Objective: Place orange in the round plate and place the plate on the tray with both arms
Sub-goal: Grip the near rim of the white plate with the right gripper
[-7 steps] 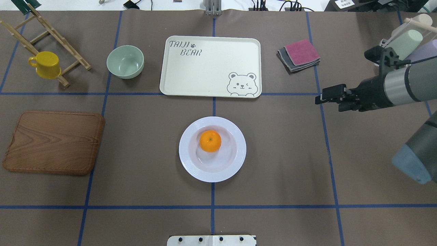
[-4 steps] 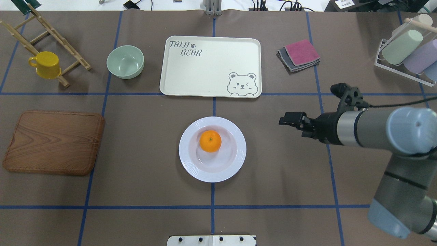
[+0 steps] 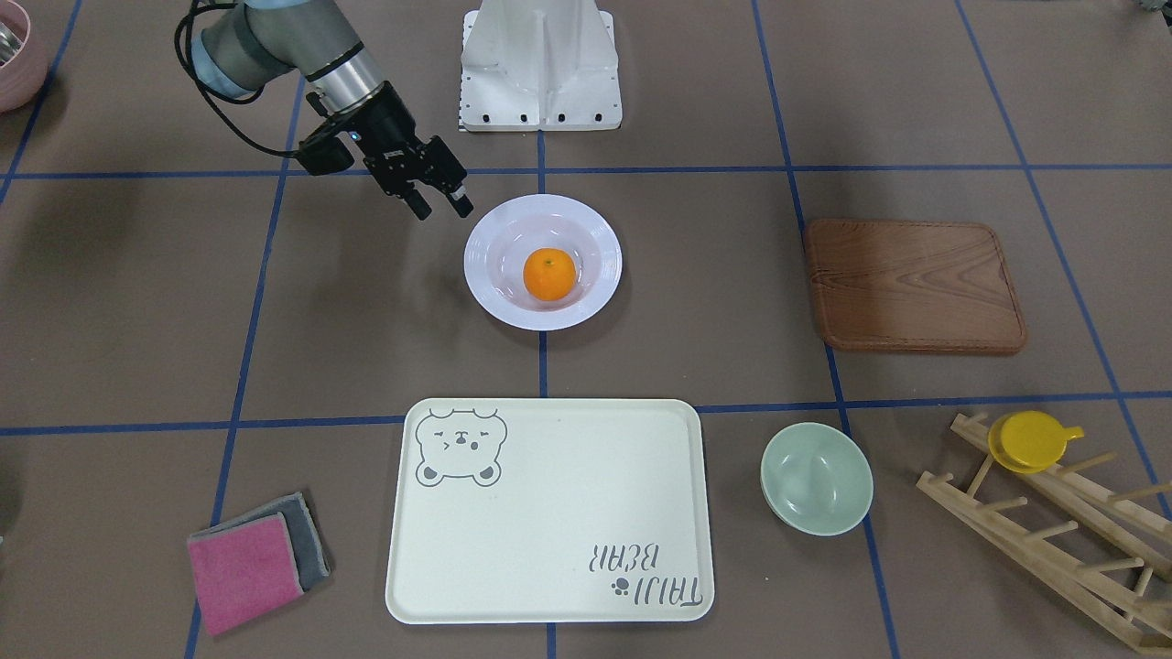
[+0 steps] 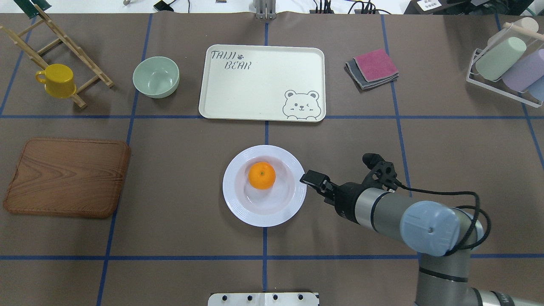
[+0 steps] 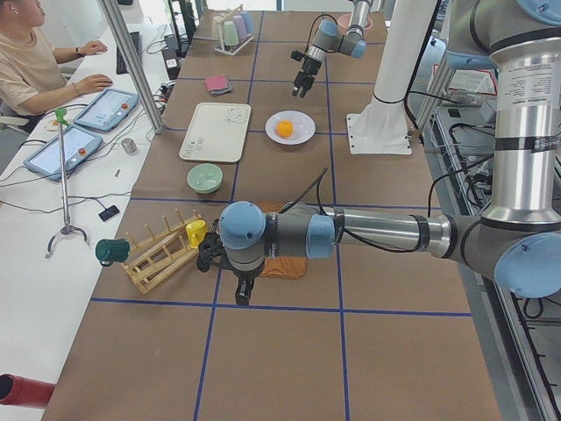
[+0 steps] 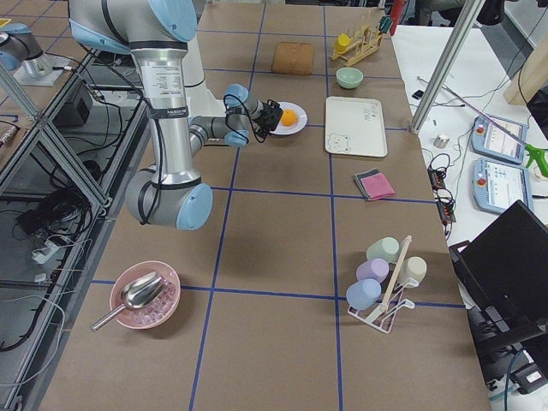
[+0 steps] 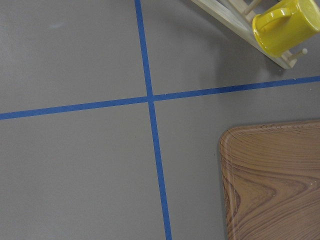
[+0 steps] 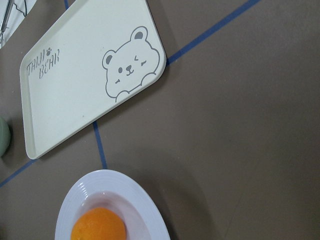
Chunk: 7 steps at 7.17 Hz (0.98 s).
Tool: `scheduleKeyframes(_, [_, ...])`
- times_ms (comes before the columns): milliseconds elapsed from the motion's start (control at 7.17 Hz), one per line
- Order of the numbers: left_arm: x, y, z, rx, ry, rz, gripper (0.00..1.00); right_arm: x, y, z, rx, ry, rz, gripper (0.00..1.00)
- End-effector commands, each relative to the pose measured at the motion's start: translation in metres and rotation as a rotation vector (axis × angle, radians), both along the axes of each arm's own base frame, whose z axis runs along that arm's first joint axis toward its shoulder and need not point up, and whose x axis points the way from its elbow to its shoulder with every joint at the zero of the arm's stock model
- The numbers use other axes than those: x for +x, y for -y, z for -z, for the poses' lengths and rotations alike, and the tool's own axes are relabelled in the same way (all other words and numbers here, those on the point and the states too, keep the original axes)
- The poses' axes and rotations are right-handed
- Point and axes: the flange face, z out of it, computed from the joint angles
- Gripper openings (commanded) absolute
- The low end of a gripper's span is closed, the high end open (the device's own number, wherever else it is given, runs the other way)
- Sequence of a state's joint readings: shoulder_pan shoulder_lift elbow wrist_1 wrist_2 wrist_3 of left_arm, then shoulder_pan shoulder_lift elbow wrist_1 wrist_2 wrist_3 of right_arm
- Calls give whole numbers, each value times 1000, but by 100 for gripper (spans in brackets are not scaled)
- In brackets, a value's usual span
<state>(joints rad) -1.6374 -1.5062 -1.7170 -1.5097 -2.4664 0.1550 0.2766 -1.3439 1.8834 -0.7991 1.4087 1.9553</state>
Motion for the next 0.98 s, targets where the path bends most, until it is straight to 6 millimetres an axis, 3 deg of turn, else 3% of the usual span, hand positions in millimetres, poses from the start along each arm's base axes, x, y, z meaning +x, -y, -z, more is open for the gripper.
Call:
scheduleKeyframes(0, [1,-1,-4,-5,-2,-2,100,-25,-3,0,-16,-8,2,98])
scheduleKeyframes(140, [1,-1,-3,-5,-7,-2,100,-35,-3,-10,-15,-35,2,97])
scheduleKeyframes(419, [1,-1,-2,-4,-7,-2,100,-63,3,-7,-11,-50,5,91])
scheduleKeyframes(558, [1,-1,-2,-4,-7,-2,100,-67,4,-2,-9,-44,5,78])
scheduleKeyframes(837, [1,-1,-3,-5,-8,-2,100,-71,3,-4,-12,-48,7,73])
